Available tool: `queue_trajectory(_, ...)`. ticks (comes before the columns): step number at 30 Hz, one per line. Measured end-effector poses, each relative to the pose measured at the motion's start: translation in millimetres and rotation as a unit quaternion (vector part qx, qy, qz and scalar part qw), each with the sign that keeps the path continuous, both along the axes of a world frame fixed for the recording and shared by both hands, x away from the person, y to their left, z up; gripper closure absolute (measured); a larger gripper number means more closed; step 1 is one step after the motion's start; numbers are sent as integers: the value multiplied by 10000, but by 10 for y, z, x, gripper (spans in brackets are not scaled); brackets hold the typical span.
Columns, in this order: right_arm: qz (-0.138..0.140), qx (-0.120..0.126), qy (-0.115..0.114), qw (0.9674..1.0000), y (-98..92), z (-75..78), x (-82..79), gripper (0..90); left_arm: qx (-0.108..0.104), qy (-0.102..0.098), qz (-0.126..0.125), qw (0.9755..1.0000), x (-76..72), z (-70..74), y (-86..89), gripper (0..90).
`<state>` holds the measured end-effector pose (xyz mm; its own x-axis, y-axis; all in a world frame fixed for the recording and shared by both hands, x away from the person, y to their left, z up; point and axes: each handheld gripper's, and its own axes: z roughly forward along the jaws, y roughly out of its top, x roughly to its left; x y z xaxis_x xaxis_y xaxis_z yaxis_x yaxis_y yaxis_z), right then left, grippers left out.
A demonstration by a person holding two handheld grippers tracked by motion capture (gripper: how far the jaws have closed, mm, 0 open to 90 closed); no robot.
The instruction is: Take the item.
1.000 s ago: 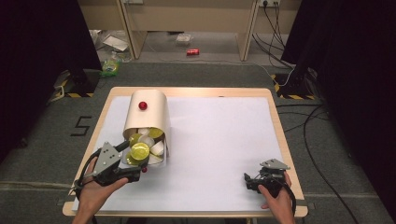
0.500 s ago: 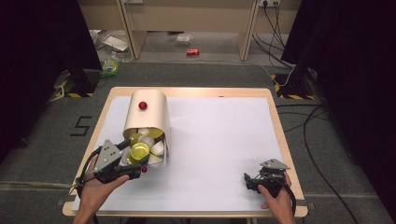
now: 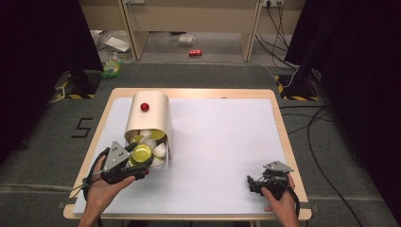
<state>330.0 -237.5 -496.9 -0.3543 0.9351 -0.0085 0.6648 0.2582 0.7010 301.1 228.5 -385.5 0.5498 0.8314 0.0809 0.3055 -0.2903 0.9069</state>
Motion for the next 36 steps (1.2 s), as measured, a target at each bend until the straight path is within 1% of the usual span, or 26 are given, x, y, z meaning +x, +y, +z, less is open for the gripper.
queue_trajectory(6, 9, -4, -6, 10000, -2, -1, 0, 27, 15, -4, 49, 10000, 10, -4, 22, 371)
queue_trajectory(11, 6, -5, -5, 10000, -1, 0, 0, 28, 39, -30, 33, 10000, 9, -13, 16, 376)
queue_trajectory(13, 3, -9, -8, 10000, -1, -1, 0, 28, 24, -45, 28, 10000, 6, -15, 14, 377)
queue_trajectory(15, 5, -6, -6, 10000, -1, 0, 0, 28, -61, -54, -20, 10000, -3, -6, 19, 378)
queue_trajectory(16, 0, 0, -1, 10000, 0, 0, 0, 27, -61, -54, -20, 10000, -3, -6, 19, 379)
queue_trajectory(17, 0, 0, -1, 10000, 0, 0, 0, 27, -138, -69, -48, 9999, -13, 10, 24, 379)
queue_trajectory(18, 3, -8, -7, 10000, -1, 0, 0, 28, -191, -145, -59, 9997, -39, 50, 33, 379)
queue_trajectory(19, 6, -11, -10, 10000, -1, 0, -1, 28, -191, -145, -59, 9997, -39, 50, 33, 379)
queue_trajectory(20, 4, -8, -6, 10000, 0, 0, 0, 27, -188, -217, -61, 9996, -74, 89, 42, 379)
queue_trajectory(21, 4, -8, -6, 10000, 0, 0, 0, 27, -188, -217, -61, 9996, -74, 89, 42, 379)
queue_trajectory(24, 1, -10, -9, 10000, 0, 0, -1, 28, -274, -315, -102, 9991, -122, 151, 63, 380)
queue_trajectory(31, 2, -11, -8, 10000, 0, 0, 0, 28, -335, -336, -110, 9988, -155, 195, 117, 380)
queue_trajectory(33, 5, -7, -7, 10000, -1, -1, 0, 28, -389, -366, -90, 9985, -171, 227, 158, 380)
queue_trajectory(36, 5, -6, -5, 10000, -1, 0, 0, 28, -400, -404, -76, 9984, -191, 254, 189, 379)
